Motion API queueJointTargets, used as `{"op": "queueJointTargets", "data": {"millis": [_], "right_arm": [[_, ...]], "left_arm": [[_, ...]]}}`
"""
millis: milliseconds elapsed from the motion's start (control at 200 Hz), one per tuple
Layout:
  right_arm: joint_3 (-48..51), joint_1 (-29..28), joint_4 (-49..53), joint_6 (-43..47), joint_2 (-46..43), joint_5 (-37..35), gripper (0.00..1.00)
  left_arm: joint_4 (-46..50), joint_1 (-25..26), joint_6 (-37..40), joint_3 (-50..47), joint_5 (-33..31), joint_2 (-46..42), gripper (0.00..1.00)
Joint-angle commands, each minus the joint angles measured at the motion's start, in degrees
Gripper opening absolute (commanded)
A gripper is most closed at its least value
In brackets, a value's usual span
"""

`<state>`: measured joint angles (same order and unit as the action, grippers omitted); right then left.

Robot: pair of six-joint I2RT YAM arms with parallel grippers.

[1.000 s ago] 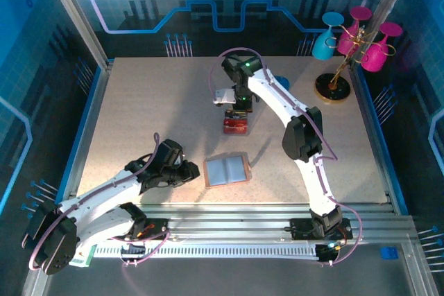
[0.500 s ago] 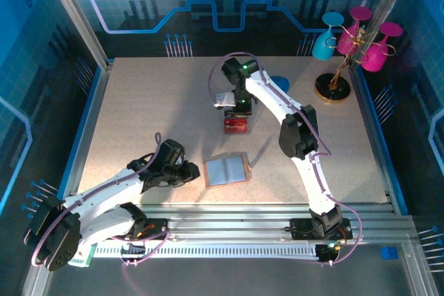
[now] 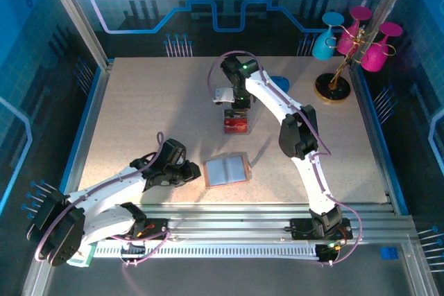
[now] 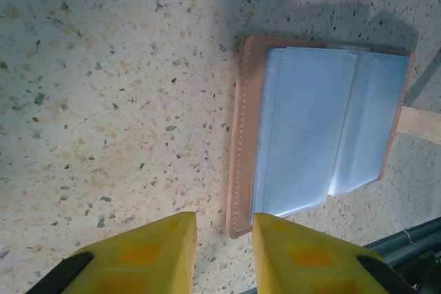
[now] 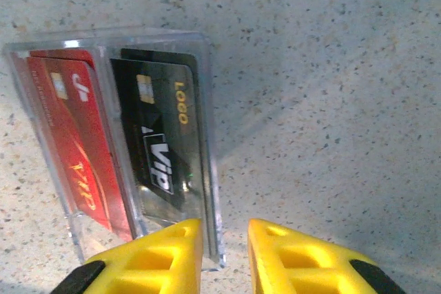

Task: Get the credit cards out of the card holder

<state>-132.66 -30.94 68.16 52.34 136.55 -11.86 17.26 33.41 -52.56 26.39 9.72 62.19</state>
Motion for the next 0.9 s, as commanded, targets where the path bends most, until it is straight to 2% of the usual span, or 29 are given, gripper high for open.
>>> {"op": "queueJointTargets", "data": {"millis": [0,115,305,425,475,520,615,675,840,855,860,870,895], "right_arm": [[-0.6,0.7,-1.1,-1.3,-0.4,-1.4,0.27],[0.8,0.7,-2.2,-2.9,-1.8,-1.4,0.33],[7.8,0.3,-6.3,-6.7,-7.7,-3.1,0.51],[15.9,-0.5,-11.6,-8.2,-13.0,-4.2,0.63],[18.7,-0.9,-13.0,-8.8,-15.1,-4.3,0.65],[20.9,-1.3,-13.8,-9.3,-16.7,-4.3,0.77],[24.5,-2.4,-14.8,-10.3,-19.6,-4.9,0.79],[26.5,-3.1,-15.2,-11.0,-21.2,-5.5,0.79],[33.4,-4.1,-17.6,-13.5,-26.3,-6.8,0.81],[34.4,-4.1,-17.9,-13.8,-26.9,-6.8,0.84],[34.6,-4.1,-18.0,-13.8,-27.0,-6.8,0.92],[35.2,-4.1,-18.1,-14.0,-27.4,-6.9,0.98],[36.4,-4.1,-18.7,-14.5,-28.3,-7.0,1.0]], "left_arm": [[-1.2,-0.6,-0.2,-0.5,0.9,0.8,0.28],[-1.1,-0.7,0.3,-0.2,0.5,1.1,0.3],[2.1,-1.2,3.0,2.2,-1.4,2.3,0.57],[3.3,-1.6,4.9,3.9,-2.3,3.2,0.64],[4.1,-1.8,5.7,4.7,-3.1,3.7,0.66],[4.8,-1.9,6.5,5.6,-3.6,4.3,0.69],[5.9,-2.4,8.2,7.3,-4.4,5.5,0.73],[6.2,-2.6,9.1,8.1,-4.5,6.2,0.81],[7.1,-3.4,11.4,10.2,-5.8,7.7,0.9],[7.1,-3.5,11.7,10.4,-6.0,7.8,0.92],[7.2,-3.5,11.7,10.5,-6.0,7.8,0.92],[7.2,-3.6,11.9,10.5,-6.1,7.8,0.93],[7.4,-3.8,12.3,10.9,-6.3,8.0,0.95]]}}
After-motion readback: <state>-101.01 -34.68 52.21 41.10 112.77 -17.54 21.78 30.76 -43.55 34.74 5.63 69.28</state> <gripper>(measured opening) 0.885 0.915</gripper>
